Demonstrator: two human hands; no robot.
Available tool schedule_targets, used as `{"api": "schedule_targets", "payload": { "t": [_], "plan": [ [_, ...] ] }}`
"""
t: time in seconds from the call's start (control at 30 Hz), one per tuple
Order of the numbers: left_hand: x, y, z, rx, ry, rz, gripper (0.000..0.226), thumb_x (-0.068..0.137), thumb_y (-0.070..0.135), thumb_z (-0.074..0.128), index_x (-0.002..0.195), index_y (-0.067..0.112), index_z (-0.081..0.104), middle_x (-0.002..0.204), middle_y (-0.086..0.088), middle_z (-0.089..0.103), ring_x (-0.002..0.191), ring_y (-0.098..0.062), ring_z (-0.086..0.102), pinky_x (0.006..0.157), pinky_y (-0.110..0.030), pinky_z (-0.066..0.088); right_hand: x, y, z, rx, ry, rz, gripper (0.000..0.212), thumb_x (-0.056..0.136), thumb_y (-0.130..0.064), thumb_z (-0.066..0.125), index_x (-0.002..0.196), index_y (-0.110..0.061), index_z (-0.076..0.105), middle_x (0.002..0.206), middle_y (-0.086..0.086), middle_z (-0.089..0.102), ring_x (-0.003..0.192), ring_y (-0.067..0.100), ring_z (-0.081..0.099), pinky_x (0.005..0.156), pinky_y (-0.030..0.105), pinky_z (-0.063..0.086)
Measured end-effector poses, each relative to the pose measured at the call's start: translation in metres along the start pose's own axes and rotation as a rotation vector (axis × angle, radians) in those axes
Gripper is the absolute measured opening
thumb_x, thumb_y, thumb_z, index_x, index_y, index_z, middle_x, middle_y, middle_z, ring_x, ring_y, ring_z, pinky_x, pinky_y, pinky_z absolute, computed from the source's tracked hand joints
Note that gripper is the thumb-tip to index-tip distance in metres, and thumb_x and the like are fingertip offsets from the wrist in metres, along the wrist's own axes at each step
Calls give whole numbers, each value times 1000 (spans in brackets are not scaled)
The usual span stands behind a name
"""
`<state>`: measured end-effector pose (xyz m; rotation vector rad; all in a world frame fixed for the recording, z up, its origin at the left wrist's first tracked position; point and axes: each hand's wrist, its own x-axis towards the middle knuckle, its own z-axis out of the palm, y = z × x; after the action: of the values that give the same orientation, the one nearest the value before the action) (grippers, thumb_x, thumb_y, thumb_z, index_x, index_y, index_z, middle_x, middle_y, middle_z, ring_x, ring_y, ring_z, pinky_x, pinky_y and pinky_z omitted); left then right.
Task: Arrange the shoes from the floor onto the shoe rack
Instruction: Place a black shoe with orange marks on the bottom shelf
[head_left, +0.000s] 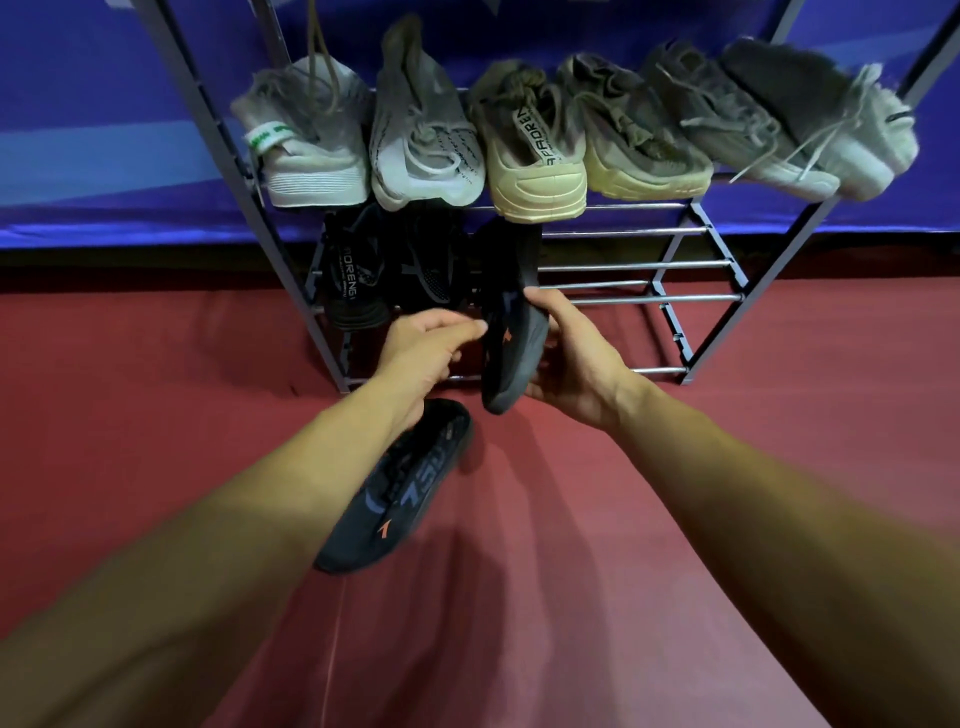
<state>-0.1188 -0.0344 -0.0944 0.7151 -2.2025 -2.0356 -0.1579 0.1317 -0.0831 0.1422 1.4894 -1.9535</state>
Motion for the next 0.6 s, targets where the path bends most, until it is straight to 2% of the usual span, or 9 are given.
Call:
{"api": "schedule_targets", "payload": {
  "t": [0.07,0.13,0.2,0.3,0.4,0.47,0.5,0.53,0.6],
  "plan": [
    [-1,-16,-1,-8,28,-163,25,79,40,78,89,18,74,68,10,62,56,-7,49,45,-19,34,6,-4,-3,61,-4,-13,40,85,-54,66,103,-19,70,86,2,73,74,17,71,74,32,59],
    [-1,-24,-4,-139,-102,-352,26,80,38,75,93,16,70,78,1,66,58,-11,54,47,-22,32,11,-5,-5,97,5,-29,37,86,-52,67,103,-19,71,79,-3,73,68,12,71,70,28,59],
    [1,-25,-7,-305,-214,-429,23,79,30,73,94,15,65,78,-2,68,62,-15,58,49,-24,32,16,-6,-6,104,21,-37,37,86,-51,68,107,-20,71,78,-7,73,67,7,70,73,25,58],
    [8,-22,-10,-401,-297,-415,22,78,25,73,94,14,62,77,-2,67,64,-15,58,52,-24,36,22,-8,-8,130,4,-52,35,88,-50,68,111,-22,69,79,-10,73,68,4,70,79,25,54],
    [13,-19,-8,-494,-268,-432,15,81,18,72,89,13,60,77,-2,63,65,-13,56,55,-22,37,27,-10,-11,138,42,-98,34,89,-47,70,114,-23,72,99,-9,76,80,3,72,80,21,53],
    [16,-17,-2,-540,-195,-404,10,83,12,70,86,14,61,76,-1,61,64,-11,54,58,-22,39,31,-11,-13,142,85,-140,22,94,-41,67,103,-21,72,85,-8,72,63,4,62,69,18,44],
    [18,-16,2,-557,-163,-376,7,84,9,69,85,14,63,74,-1,62,62,-11,54,59,-22,40,34,-11,-14,149,109,-160,19,96,-37,65,98,-19,70,73,-7,63,54,6,47,63,21,35],
    [19,-14,6,-579,-136,-345,6,86,7,67,85,13,64,72,0,64,62,-11,56,59,-22,42,36,-11,-16,150,133,-176,20,97,-36,64,96,-16,68,65,-6,53,52,8,35,59,25,28],
    [20,-11,16,-636,-107,-291,7,88,3,65,87,10,67,72,0,70,65,-12,62,62,-22,47,39,-11,-19,129,180,-183,29,94,-39,68,100,-11,65,60,-3,45,53,10,30,56,27,25]
  ]
}}
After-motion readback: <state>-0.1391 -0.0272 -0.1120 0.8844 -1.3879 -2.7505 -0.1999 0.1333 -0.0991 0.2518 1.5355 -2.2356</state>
